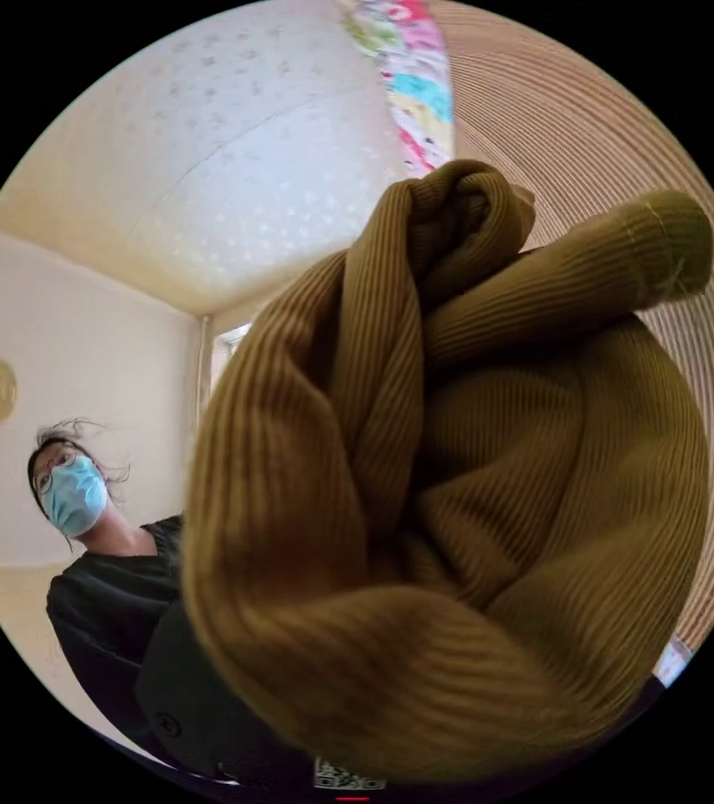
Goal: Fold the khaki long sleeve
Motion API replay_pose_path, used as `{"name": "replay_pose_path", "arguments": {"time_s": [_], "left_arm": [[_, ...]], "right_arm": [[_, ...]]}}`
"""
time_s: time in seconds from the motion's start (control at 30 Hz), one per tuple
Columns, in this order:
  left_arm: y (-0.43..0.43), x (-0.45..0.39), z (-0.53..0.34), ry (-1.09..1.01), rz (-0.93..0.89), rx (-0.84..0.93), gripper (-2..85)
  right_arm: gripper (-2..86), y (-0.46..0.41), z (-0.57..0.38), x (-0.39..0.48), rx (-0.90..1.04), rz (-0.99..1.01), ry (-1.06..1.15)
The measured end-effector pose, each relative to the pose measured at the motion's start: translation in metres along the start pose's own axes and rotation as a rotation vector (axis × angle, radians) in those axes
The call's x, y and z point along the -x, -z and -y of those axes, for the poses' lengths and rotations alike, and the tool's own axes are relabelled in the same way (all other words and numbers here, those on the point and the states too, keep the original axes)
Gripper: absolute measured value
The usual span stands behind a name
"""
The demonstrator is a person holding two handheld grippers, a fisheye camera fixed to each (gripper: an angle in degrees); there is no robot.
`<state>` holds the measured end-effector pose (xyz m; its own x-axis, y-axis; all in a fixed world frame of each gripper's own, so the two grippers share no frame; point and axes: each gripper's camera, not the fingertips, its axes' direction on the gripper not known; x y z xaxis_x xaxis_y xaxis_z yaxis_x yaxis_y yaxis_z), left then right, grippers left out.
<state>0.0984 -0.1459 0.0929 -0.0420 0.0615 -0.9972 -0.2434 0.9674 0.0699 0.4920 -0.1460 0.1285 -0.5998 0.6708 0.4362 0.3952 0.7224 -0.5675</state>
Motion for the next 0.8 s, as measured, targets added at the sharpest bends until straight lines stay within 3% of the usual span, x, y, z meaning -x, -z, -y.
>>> {"name": "replay_pose_path", "arguments": {"time_s": [0.17,0.27,0.37,0.47,0.63,0.73,0.8], "left_arm": [[-0.04,-0.049,0.018,-0.112,0.021,0.11,12.3],[-0.064,-0.048,0.022,-0.057,0.049,0.155,12.1],[-0.089,-0.046,0.027,-0.004,0.073,0.21,11.2],[-0.115,-0.047,0.036,0.013,0.099,0.261,11.2],[-0.148,-0.055,0.049,0.029,0.113,0.283,11.2],[-0.165,-0.063,0.055,0.007,0.112,0.285,11.2],[-0.174,-0.068,0.059,-0.013,0.097,0.295,11.2]], "right_arm": [[16.1,0.086,0.0,0.114,-0.103,-0.122,0.275],[14.3,0.155,-0.018,0.125,-0.221,-0.249,0.276],[12.4,0.227,-0.054,0.072,-0.367,-0.361,0.139],[10.2,0.29,-0.115,-0.017,-0.532,-0.514,-0.206],[9.6,0.287,-0.212,-0.067,-0.725,-0.383,-0.262],[10.2,0.253,-0.242,-0.068,-0.777,-0.578,-0.479],[10.0,0.206,-0.219,-0.047,-0.662,-0.858,-0.536]]}}
